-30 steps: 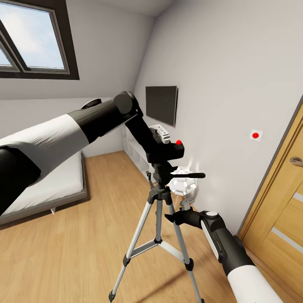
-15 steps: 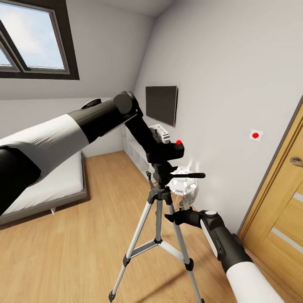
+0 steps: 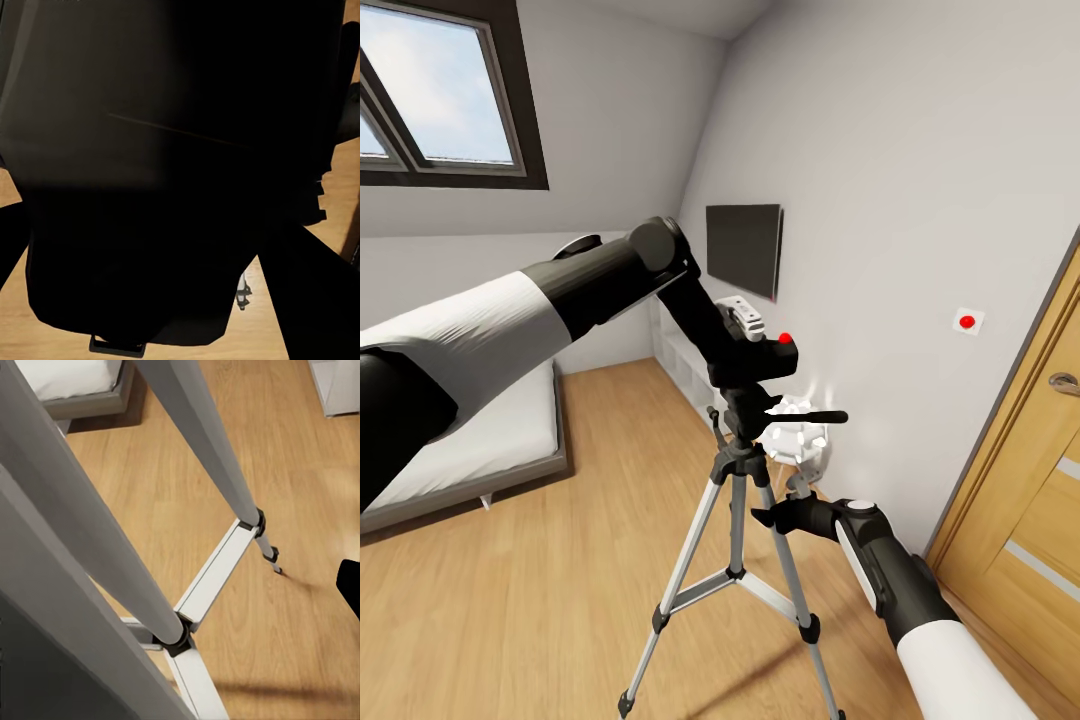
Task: Attach the digital camera to the camera tripod in the bedroom.
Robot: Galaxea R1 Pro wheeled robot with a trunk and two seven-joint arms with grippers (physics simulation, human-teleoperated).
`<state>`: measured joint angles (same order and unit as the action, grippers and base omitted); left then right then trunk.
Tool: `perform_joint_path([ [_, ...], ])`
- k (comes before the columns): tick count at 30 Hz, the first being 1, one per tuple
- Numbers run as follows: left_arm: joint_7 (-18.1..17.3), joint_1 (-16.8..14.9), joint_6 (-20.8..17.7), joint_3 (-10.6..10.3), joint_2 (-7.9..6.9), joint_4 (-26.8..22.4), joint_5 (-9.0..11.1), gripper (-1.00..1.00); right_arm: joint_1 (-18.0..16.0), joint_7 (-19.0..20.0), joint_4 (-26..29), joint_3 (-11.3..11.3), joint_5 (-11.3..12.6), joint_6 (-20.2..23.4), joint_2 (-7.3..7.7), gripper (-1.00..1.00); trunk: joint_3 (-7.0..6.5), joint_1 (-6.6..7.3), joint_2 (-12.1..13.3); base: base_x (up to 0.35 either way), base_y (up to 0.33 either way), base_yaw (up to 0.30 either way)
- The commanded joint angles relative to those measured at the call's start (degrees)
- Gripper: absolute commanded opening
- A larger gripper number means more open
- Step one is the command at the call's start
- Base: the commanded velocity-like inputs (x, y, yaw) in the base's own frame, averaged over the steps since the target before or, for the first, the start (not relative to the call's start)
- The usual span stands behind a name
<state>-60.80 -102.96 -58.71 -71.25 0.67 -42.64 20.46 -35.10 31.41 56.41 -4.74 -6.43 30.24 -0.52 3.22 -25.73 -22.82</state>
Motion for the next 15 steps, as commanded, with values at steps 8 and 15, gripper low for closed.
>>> perform_joint_path([
  [8,-0.29,-0.05,-0.35,-0.04,0.12,0.18,0.02,-1.0,-0.06,-0.16,-0.24,0.08,-0.56,0.17,-0.17,1.0,0.17,-0.06,-0.1,0.0,0.0,0.0],
  [15,-0.21,-0.3,-0.35,0.04,0.12,0.19,-0.06,-1.0,-0.08,-0.67,-0.4,0.08,-0.52,0.17,-0.18,1.0,0.17,-0.06,-0.1,0.0,0.0,0.0],
])
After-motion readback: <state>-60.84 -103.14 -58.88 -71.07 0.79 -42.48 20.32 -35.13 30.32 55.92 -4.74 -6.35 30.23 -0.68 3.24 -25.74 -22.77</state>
